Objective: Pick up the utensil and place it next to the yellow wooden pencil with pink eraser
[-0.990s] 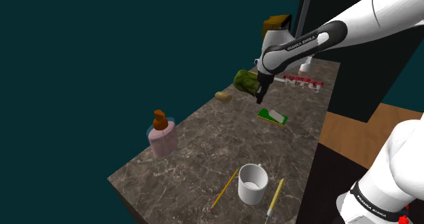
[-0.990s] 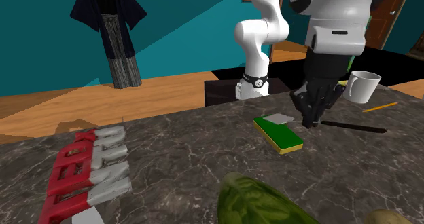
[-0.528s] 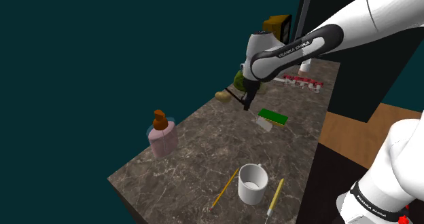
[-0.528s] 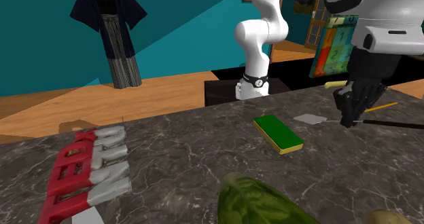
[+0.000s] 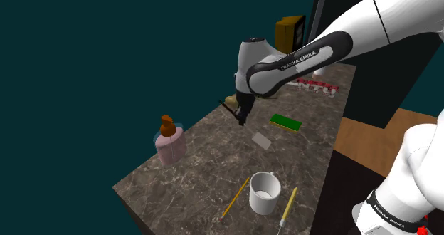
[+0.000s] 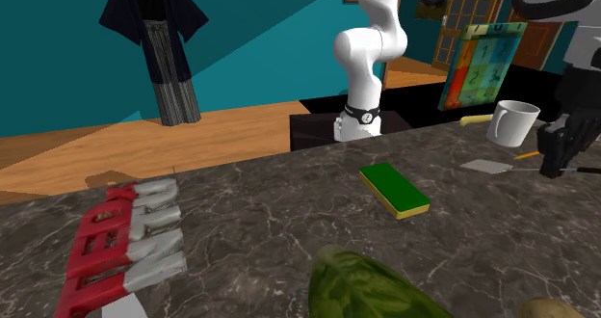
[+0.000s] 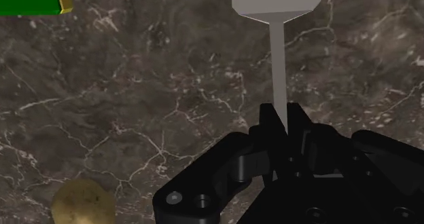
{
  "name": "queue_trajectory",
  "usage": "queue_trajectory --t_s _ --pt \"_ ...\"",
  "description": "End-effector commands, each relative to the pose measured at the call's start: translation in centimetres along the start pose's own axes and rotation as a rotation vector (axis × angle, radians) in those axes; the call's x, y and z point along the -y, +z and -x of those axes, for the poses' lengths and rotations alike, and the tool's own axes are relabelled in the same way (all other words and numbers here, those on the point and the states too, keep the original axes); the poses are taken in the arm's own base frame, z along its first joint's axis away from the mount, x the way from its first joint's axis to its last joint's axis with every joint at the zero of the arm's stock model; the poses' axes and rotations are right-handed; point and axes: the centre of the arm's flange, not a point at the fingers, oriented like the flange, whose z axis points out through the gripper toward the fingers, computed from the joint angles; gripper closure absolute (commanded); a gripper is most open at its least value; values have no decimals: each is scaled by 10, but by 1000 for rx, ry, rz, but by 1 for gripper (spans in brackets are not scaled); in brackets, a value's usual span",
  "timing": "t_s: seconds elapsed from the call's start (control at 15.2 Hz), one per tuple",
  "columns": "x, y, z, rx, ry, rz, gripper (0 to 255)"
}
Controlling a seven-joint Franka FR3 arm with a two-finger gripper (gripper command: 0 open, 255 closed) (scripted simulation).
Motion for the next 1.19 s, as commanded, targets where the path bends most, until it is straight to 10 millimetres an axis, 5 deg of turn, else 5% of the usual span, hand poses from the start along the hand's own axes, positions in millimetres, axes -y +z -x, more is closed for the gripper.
queue_trajectory --t_s 0.0,1.12 --pt "27 -1 -10 0 2 0 255" --pt "241 3 -76 0 2 0 255"
